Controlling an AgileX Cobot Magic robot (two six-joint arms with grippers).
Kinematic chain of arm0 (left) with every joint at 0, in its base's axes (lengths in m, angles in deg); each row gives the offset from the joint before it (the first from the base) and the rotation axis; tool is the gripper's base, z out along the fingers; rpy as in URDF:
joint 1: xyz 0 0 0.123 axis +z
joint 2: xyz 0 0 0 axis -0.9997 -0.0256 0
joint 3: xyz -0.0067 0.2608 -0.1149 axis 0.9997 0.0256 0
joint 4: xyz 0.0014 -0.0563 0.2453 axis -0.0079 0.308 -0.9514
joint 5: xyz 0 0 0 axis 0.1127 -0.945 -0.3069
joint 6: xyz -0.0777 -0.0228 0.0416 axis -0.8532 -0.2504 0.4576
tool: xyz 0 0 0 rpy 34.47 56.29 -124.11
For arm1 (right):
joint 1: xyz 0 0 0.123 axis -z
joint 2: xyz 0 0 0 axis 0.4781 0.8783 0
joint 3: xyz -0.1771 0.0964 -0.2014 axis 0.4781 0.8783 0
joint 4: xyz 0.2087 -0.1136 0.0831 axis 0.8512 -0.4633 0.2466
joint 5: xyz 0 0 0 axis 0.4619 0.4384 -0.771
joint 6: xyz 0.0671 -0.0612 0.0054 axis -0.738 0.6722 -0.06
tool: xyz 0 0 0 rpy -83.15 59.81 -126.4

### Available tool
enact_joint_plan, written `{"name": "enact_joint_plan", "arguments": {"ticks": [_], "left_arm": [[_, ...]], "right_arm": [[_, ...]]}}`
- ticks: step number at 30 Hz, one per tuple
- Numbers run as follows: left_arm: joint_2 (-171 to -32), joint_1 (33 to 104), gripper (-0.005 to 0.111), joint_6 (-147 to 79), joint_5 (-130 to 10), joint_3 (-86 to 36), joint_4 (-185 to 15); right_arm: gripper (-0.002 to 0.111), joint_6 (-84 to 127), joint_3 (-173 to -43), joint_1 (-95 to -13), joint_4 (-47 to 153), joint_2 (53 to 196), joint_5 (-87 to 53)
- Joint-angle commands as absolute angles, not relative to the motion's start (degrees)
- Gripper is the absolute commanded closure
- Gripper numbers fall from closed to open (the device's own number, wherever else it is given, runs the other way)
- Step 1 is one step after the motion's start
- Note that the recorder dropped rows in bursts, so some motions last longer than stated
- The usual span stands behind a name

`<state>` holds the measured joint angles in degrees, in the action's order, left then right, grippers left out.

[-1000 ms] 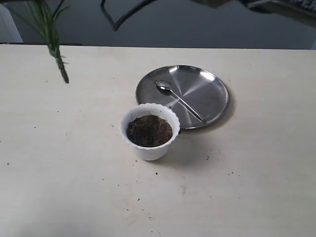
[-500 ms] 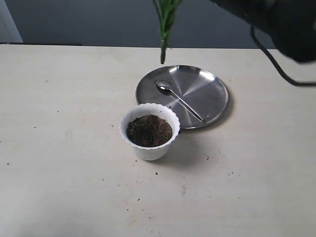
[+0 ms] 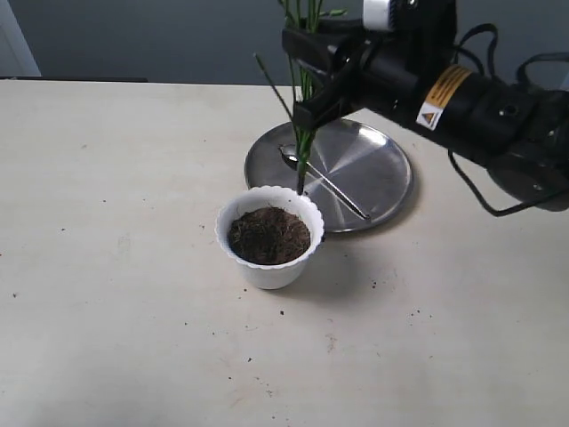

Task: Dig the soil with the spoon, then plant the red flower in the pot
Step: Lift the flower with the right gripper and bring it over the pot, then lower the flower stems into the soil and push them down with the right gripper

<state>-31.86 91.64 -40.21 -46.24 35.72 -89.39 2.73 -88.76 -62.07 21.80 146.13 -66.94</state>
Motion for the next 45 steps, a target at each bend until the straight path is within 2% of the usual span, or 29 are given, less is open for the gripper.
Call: {"name": "enact_joint_plan", "arguments": {"ticks": [1,5,25,45], "left_arm": [[-31.6,91.2,0.106,-40.3,-46.4,35.5,-89.0],[-31.6,91.2,0.106,-40.3,-46.4,35.5,-89.0],[-31.6,91.2,0.106,-40.3,-46.3,35.5,-89.0],[-31.6,91.2,0.106,-40.3,-46.3,35.5,-89.0]], "right_arm": [[0.109,1.8,-88.5,-61.7,20.0,151.7,-74.4],[0.109,1.8,-88.5,-61.7,21.2,156.3,-85.0],[0.109,7.0,-88.1,-62.0,17.0,169.0,-86.6],[0.109,13.1,-88.1,-65.2,11.8,169.0,-73.7]]}}
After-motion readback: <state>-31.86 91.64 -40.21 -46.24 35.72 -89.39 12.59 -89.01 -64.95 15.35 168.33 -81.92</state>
